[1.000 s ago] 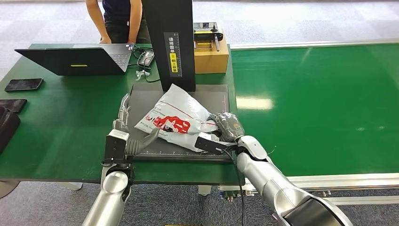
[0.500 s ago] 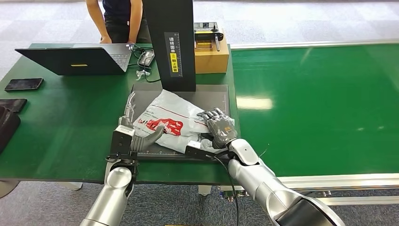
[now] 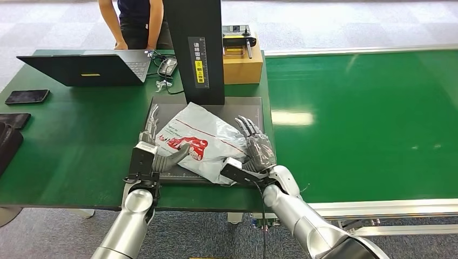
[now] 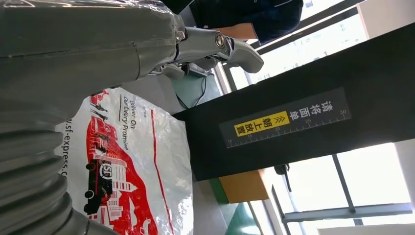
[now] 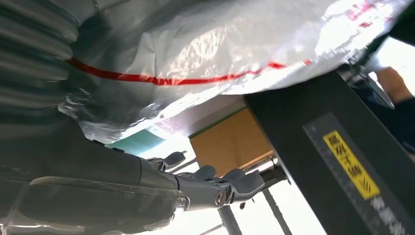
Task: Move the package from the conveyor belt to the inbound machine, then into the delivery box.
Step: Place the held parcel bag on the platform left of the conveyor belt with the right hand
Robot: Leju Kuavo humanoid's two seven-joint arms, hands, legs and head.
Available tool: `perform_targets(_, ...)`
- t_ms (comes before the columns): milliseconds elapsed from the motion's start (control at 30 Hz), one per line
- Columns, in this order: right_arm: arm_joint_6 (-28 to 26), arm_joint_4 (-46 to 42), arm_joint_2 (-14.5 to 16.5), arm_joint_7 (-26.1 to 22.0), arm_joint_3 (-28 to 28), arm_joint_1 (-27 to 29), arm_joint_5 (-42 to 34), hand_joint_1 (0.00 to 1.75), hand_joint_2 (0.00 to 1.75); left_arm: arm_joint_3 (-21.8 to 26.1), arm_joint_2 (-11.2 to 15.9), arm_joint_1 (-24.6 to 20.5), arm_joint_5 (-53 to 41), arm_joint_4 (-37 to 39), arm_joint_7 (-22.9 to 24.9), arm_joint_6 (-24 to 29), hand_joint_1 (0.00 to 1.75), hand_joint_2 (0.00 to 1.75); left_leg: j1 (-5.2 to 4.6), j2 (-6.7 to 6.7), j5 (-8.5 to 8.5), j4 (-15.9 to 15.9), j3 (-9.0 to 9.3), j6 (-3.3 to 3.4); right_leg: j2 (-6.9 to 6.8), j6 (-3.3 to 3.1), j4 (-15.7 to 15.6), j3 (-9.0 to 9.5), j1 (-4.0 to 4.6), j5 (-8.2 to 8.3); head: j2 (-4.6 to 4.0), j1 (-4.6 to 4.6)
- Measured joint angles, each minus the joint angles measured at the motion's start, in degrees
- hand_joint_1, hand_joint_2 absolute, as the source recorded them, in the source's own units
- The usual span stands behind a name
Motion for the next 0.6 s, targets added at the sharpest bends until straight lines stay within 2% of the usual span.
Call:
perform_targets(100, -0.63, -3.33, 0.05, -2.72, -1.82, 2.44, -3.95, 0.0, 1.75, -0.19, -0.01, -0.47, 0.01, 1.15, -0.41, 0.3, 0.0, 1.75, 0.0, 0.0, 0.0, 0.0, -0.02, 0.0, 0.0, 0.0, 0.0, -0.02, 0.0, 0.0, 0.0, 0.01)
perform_targets(233, -1.29, -6.48, 0.05, -3.98, -3.17, 4.52, -6.16, 0.0, 1.75, -0.53, -0.08, -1.14, -0.08, 2.41, -0.56, 0.37, 0.0, 1.75, 0.0, 0.0, 0.0, 0.0, -0.03, 0.0, -0.01, 0.0, 0.0, -0.03, 0.0, 0.0, 0.0, 0.0)
perform_targets(300, -1.33, -9.1, 0.04, -5.11, -3.7, 6.19, -9.86, 0.0, 1.75, -0.95, -0.11, -1.7, -0.36, 3.26, -0.68, 0.37, 0.0, 1.75, 0.0, -0.02, 0.0, 0.0, -0.03, 0.0, -0.03, 0.0, 0.0, -0.03, 0.0, 0.0, 0.0, 0.01)
perform_targets(433, 1.32, -18.19, -0.08, -6.14, -3.95, 12.3, -18.88, 0.0, 1.75, -1.8, -0.14, -3.09, -0.67, 5.6, -1.61, 0.51, 0.0, 1.75, 0.0, -0.01, -0.02, 0.0, -0.05, -0.01, 0.0, 0.0, 0.0, -0.05, 0.0, -0.01, 0.0, 0.01)
perform_targets(600, 4.16, -29.51, -0.72, -6.17, -4.51, 19.4, -22.88, 0.0, 1.75, -2.62, -0.06, -4.58, -1.36, 7.69, -2.14, 1.2, 0.0, 1.75, 0.0, -0.01, -0.05, -0.01, -0.14, -0.02, 0.0, -0.01, 0.0, -0.13, -0.01, -0.02, 0.0, -0.01)
